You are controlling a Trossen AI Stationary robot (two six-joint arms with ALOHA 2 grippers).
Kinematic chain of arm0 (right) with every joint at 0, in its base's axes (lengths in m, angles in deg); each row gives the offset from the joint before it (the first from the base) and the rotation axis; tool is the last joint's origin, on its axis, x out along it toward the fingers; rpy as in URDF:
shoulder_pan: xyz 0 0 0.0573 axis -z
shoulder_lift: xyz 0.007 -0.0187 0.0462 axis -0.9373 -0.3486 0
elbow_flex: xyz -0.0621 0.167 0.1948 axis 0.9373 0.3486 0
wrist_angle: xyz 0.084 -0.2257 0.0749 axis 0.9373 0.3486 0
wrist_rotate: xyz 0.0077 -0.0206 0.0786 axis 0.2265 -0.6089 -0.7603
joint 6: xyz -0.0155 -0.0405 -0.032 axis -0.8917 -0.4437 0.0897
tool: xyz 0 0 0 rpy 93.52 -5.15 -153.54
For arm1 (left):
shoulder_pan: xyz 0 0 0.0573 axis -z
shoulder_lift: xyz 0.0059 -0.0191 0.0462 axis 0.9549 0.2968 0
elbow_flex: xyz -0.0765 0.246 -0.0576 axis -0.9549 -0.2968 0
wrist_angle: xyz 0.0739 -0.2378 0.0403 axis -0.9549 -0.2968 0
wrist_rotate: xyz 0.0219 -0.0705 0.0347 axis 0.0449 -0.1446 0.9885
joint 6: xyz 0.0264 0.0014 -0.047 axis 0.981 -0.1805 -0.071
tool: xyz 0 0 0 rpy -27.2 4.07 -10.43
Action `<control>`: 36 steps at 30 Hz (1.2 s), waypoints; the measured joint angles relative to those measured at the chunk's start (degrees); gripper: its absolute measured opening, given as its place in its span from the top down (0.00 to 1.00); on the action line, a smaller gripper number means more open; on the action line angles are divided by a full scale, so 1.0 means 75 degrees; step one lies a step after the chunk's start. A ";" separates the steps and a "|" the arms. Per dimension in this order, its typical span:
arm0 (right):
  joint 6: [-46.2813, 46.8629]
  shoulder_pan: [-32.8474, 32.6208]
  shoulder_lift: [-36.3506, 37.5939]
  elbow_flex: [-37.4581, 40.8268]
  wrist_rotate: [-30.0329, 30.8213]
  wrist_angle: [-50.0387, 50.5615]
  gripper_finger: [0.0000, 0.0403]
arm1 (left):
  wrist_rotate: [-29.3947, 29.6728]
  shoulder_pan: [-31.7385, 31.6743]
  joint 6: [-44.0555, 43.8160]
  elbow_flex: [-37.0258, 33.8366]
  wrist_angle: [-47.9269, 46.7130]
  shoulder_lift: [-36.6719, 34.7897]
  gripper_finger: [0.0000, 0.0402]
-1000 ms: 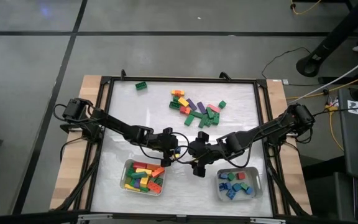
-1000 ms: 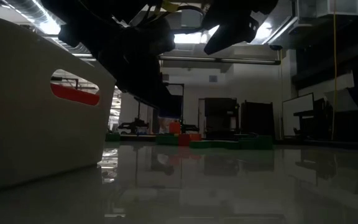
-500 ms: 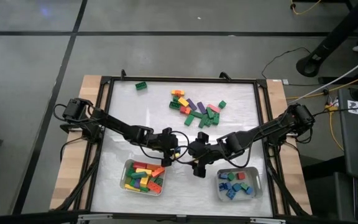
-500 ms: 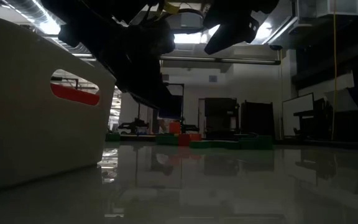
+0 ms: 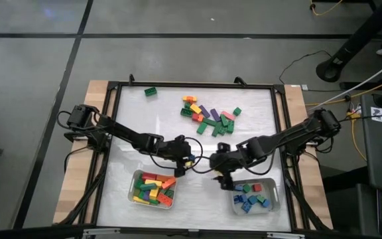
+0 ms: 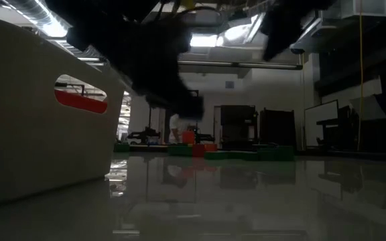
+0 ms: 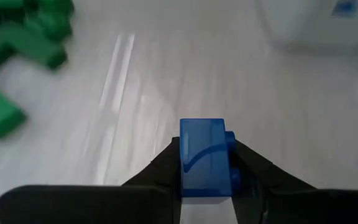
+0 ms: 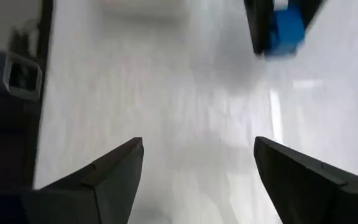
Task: Sort blocks by size
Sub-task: Put the square blue game piece into the gray bin
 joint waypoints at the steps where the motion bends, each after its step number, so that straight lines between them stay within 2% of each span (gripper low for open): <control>1: -0.0011 -0.0007 0.0108 0.0000 0.0018 0.0306 0.24 | -0.0010 0.0007 -0.0018 0.0003 0.0243 0.0000 0.80; 5: 0.0308 -0.0015 0.0760 0.0000 0.0765 0.1293 0.24 | -0.0198 0.0019 -0.0017 0.0003 0.1370 0.0000 0.80; 9: 0.0429 -0.0241 0.1611 0.0346 0.2219 0.1667 0.24 | -0.0258 0.0064 -0.0016 0.0006 0.2062 -0.0006 0.80; 12: 0.0629 -0.0542 0.2329 0.1121 0.3161 0.0927 0.24 | -0.0255 0.0117 -0.0018 0.0006 0.2167 -0.0006 0.80; 16: 0.0537 -0.0781 0.2952 0.2534 0.3741 -0.1453 0.24 | -0.0258 0.0171 -0.0016 0.0006 0.2187 -0.0006 0.80; 20: 0.0251 -0.0755 0.2932 0.3653 0.3601 -0.4247 0.24 | -0.0255 0.0206 -0.0015 0.0006 0.2458 -0.0006 0.80; 22: -0.0172 -0.0644 0.2748 0.3966 0.3517 -0.5183 0.24 | -0.0255 0.0233 0.0018 0.0006 0.2554 -0.0006 0.80; 31: -0.1190 -0.0343 0.1504 0.4086 0.3140 -0.7139 0.24 | -0.0251 0.0474 0.0420 0.0006 0.2591 -0.0006 0.80; 36: -0.1733 -0.0350 0.0930 0.4081 0.2629 -0.8193 0.24 | -0.0207 0.0564 0.0542 0.0006 0.2617 -0.0003 0.80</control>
